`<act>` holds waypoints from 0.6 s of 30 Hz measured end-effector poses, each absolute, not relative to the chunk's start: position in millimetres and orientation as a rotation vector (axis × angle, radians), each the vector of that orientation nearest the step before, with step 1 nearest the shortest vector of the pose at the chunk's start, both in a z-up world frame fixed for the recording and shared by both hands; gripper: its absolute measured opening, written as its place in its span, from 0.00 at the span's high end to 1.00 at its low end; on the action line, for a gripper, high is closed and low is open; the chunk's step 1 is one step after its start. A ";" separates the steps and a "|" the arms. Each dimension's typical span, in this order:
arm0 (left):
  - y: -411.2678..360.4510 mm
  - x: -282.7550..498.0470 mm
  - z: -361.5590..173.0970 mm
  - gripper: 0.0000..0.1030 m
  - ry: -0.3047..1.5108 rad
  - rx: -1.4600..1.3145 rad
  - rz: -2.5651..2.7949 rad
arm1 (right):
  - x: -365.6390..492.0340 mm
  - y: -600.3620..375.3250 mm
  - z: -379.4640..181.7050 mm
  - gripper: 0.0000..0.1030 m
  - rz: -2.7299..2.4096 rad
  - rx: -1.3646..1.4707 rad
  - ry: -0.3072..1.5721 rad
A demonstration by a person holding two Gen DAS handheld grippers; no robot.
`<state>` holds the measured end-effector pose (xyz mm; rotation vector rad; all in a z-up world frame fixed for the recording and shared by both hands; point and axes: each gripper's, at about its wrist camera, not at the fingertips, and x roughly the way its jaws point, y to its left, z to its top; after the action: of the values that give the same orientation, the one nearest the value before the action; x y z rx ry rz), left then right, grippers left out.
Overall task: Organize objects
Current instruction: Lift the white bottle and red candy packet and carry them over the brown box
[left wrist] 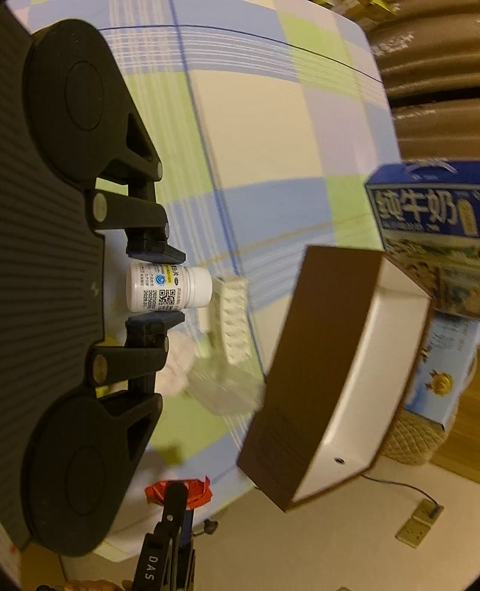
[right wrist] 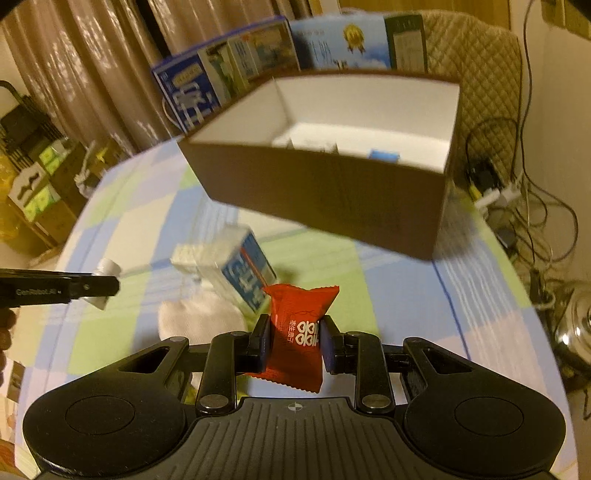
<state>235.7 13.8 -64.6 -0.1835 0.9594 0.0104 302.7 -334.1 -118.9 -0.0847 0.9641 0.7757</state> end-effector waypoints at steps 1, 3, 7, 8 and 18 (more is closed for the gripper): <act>11.3 238.1 -61.1 0.79 0.951 -0.180 0.004 | 304.9 -333.2 -114.6 0.76 0.783 -0.082 0.953; 5.7 245.5 -53.4 0.79 0.930 -0.173 -0.010 | 309.7 -331.9 -107.9 0.76 0.794 -0.075 0.935; -4.1 263.2 -41.7 0.79 0.899 -0.162 -0.035 | 322.8 -329.2 -94.7 0.76 0.810 -0.057 0.907; -6.7 268.1 -39.2 0.79 0.892 -0.157 -0.041 | 326.8 -328.3 -91.7 0.76 0.814 -0.053 0.900; -39.1 344.3 -21.8 0.78 0.836 -0.109 -0.093 | 389.3 -313.1 -73.8 0.76 0.808 0.025 0.846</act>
<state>344.3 -39.1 -21.8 -0.1086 0.8355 -0.0934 389.3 -313.1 -73.8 0.0245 0.8462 0.8084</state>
